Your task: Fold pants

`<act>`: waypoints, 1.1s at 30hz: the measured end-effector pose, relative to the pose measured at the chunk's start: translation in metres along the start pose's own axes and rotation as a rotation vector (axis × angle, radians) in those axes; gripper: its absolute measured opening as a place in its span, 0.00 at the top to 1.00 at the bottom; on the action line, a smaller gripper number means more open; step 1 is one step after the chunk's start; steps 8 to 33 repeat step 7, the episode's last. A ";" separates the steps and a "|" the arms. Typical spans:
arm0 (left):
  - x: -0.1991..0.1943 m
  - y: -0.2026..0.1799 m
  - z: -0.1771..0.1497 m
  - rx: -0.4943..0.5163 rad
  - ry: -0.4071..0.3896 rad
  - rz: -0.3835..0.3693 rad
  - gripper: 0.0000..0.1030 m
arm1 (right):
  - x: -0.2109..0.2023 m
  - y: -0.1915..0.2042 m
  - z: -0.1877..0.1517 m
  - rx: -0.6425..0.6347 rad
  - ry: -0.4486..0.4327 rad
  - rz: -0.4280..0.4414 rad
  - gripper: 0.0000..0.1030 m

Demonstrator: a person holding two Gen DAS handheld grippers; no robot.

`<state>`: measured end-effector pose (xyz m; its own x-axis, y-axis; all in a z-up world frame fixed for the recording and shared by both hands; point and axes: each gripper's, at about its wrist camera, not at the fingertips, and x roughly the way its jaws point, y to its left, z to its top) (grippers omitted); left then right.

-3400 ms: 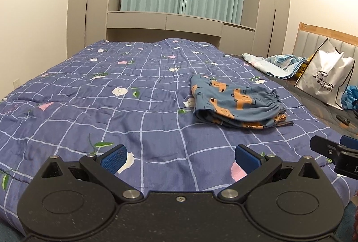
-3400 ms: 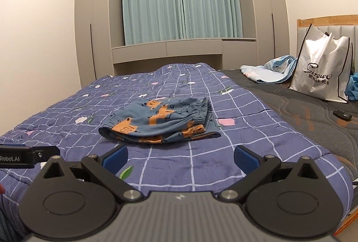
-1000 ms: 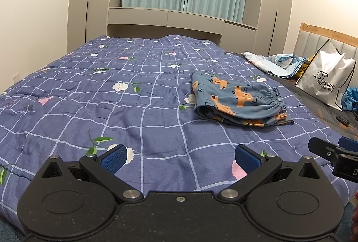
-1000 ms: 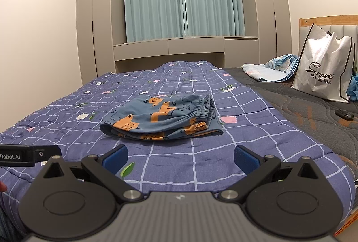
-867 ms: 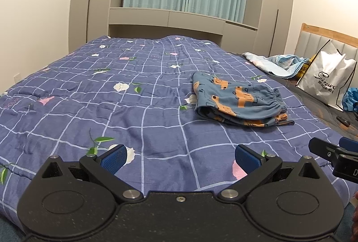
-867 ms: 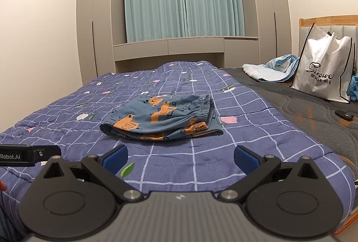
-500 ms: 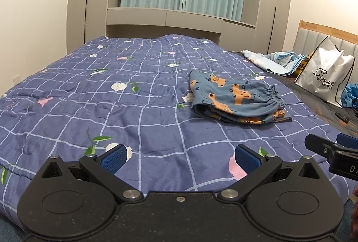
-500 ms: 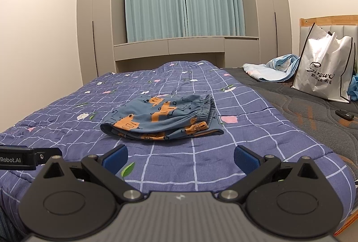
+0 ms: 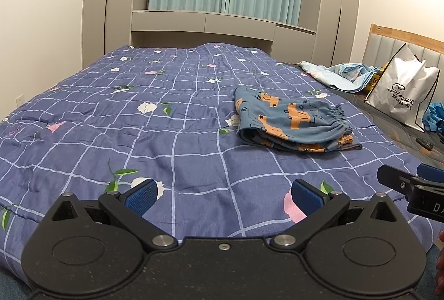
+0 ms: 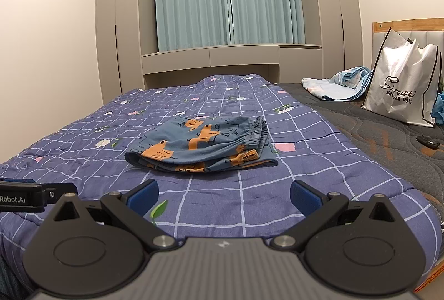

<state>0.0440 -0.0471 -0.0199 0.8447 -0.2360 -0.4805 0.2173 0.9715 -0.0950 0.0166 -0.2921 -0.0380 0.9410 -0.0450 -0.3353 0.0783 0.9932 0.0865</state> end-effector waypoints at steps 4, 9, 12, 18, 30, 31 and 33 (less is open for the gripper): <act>0.000 0.000 0.000 -0.001 0.000 -0.002 0.00 | 0.000 0.000 0.001 0.000 0.000 0.000 0.00; 0.000 0.000 0.000 -0.001 0.001 -0.002 0.00 | 0.000 0.000 0.001 0.001 0.000 0.000 0.00; 0.000 0.000 0.000 -0.001 0.001 -0.002 0.00 | 0.000 0.000 0.001 0.001 0.000 0.000 0.00; 0.000 0.000 0.000 -0.001 0.001 -0.002 0.00 | 0.000 0.000 0.001 0.001 0.000 0.000 0.00; 0.000 0.000 0.000 -0.001 0.001 -0.002 0.00 | 0.000 0.000 0.001 0.001 0.000 0.000 0.00; 0.000 0.000 0.000 -0.001 0.001 -0.002 0.00 | 0.000 0.000 0.001 0.001 0.000 0.000 0.00; 0.000 0.000 0.000 -0.001 0.001 -0.002 0.00 | 0.000 0.000 0.001 0.001 0.000 0.000 0.00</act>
